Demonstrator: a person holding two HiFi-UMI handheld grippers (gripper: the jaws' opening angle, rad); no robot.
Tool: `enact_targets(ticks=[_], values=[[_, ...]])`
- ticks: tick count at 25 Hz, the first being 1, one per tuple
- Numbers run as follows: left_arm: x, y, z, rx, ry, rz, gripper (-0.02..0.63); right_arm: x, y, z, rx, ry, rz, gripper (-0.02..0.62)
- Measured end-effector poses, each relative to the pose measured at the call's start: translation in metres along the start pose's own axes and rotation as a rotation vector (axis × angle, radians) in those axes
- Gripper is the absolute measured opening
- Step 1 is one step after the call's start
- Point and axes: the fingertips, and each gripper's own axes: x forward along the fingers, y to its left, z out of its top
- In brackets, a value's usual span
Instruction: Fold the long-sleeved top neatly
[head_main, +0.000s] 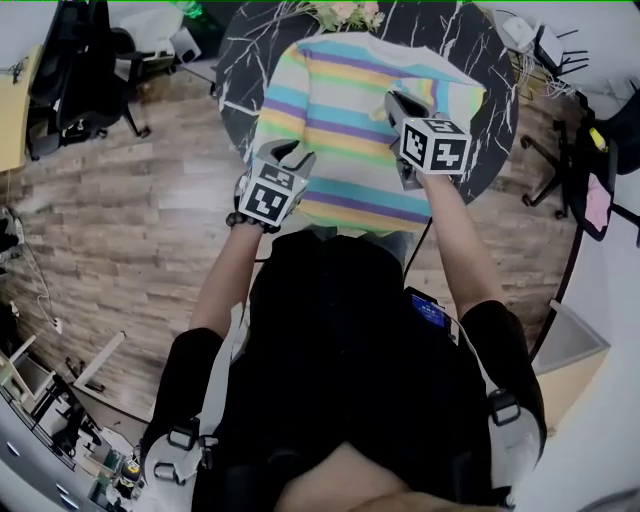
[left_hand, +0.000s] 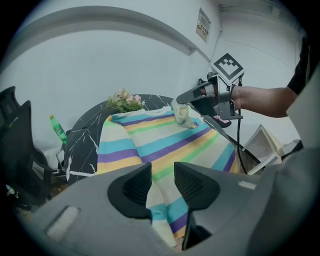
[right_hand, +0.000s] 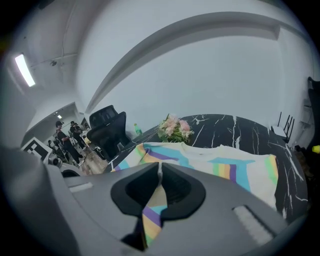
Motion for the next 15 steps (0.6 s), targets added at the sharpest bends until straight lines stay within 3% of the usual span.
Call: enact_targets(ticks=[15], values=[[-0.021, 0.046, -0.028, -0.051, 0.022, 0.025, 0.153, 0.063, 0.018, -0.002, 0.032, 0.055, -0.005, 0.025]])
